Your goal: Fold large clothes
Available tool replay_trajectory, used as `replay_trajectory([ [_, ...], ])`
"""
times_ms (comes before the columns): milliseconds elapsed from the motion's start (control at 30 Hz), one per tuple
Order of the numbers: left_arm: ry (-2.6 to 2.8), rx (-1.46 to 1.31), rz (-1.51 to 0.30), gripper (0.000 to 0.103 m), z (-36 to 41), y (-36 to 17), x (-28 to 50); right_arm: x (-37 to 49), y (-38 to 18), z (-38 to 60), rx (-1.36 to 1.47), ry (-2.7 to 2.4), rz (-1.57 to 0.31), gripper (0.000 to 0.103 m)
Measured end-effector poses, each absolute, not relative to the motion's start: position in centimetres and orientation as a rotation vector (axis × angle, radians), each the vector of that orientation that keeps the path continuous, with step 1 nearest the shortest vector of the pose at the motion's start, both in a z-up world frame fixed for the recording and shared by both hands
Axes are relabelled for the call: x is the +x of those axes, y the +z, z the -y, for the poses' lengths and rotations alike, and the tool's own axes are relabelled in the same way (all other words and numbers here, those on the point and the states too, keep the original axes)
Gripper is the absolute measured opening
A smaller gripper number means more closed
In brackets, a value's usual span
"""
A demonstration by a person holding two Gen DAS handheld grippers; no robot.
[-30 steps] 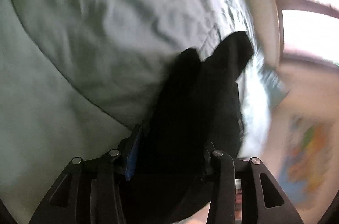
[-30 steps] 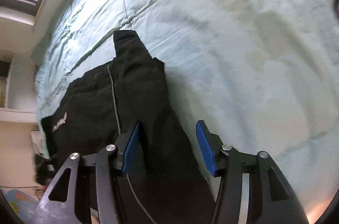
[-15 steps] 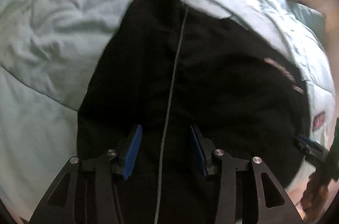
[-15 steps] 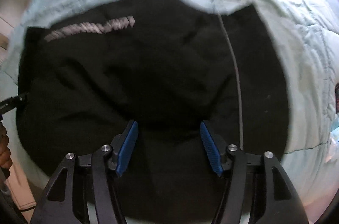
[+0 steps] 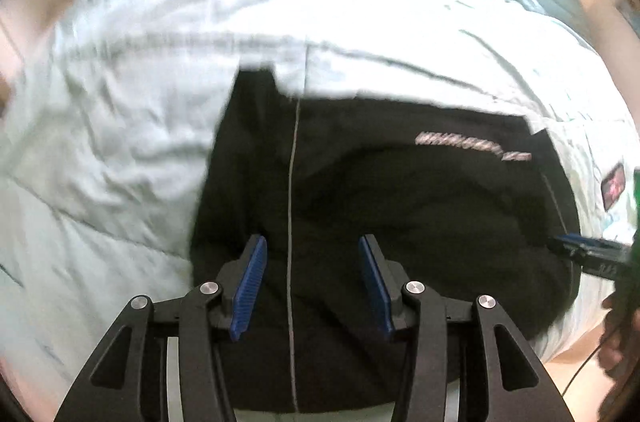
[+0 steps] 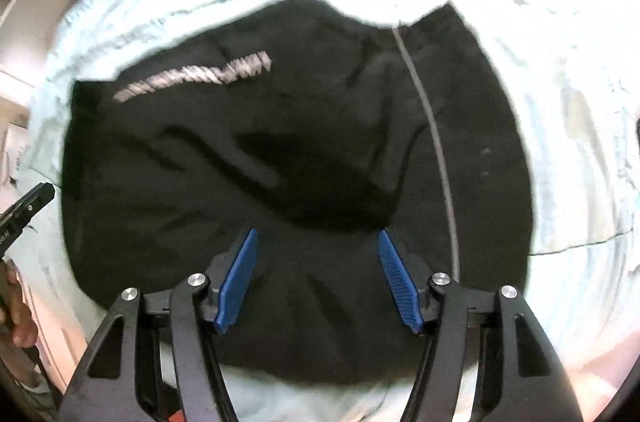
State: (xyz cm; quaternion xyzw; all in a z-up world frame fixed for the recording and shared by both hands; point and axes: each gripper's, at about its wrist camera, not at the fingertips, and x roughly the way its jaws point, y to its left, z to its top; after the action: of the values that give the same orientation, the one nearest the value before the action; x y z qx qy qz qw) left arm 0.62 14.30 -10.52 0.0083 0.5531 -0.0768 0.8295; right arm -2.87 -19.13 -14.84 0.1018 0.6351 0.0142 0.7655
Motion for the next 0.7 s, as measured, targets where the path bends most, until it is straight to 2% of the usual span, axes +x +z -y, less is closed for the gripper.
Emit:
replay_trajectory([
  [267,-0.167,0.029,-0.981,0.049,-12.7,-0.7,-0.3,-3.6,-3.4,17.5,0.112,0.01,-1.185,0.068],
  [400,-0.168,0.015,-0.919,0.049,-11.8,2.8,-1.2,-3.3,0.4,17.3,0.123,-0.009,-1.128,0.069],
  [700,-0.145,-0.009,-0.887,0.049,-10.9,5.9,-2.3,-4.1,5.4,16.9,0.049,-0.066,-1.056,0.07],
])
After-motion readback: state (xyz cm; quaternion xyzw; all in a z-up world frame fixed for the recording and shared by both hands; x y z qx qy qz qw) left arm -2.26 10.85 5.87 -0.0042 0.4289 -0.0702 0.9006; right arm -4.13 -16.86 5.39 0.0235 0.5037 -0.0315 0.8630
